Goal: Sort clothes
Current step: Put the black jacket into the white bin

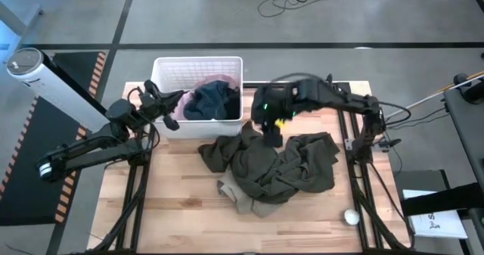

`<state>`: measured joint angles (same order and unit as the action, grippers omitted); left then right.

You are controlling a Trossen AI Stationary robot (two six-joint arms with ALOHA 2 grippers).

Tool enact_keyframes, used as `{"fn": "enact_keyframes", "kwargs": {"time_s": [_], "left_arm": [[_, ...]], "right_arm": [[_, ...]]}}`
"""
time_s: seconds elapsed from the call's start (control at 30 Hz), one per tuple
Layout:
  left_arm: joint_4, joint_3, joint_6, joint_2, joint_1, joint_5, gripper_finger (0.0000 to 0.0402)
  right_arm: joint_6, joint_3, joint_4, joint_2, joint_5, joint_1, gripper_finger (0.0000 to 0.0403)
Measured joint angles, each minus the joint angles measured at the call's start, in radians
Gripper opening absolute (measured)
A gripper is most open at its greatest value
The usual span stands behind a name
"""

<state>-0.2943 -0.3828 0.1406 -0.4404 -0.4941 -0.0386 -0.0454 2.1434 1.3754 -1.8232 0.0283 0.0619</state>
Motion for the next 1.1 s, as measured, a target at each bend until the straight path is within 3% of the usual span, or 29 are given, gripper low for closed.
{"fn": "enact_keyframes", "kwargs": {"time_s": [0.2, 0.37, 0.5, 0.63, 0.73, 0.93, 1.1], "left_arm": [[0.006, 0.0, 0.0, 0.0, 0.0, 0.0, 0.0], [0.006, 0.0, 0.005, 0.0, 0.0, 0.0, 0.0], [0.006, 0.0, 0.005, 0.0, 0.0, 0.0, 0.0], [0.006, 0.0, 0.005, 0.0, 0.0, 0.0, 0.0], [0.005, 0.0, 0.005, 0.0, 0.0, -0.001, 0.0], [0.003, 0.0, 0.005, 0.0, 0.0, -0.001, 0.0], [0.003, 0.0, 0.008, 0.0, 0.0, -0.002, 0.0]], "right_arm": [[0.075, -0.242, -0.018, 0.007, -0.003, -0.098, 0.016], [0.172, -0.352, -0.025, 0.019, -0.014, -0.217, 0.0177], [0.279, -0.366, -0.038, 0.022, -0.02, -0.315, 0.0192], [0.352, -0.367, -0.145, 0.023, -0.062, -0.414, 0.0214], [0.388, -0.373, -0.23, 0.023, -0.036, -0.466, 0.0236], [0.395, -0.387, -0.244, -0.005, 0.067, -0.468, 0.0272], [0.39, -0.402, -0.245, -0.053, 0.078, -0.448, 0.0288]]}}
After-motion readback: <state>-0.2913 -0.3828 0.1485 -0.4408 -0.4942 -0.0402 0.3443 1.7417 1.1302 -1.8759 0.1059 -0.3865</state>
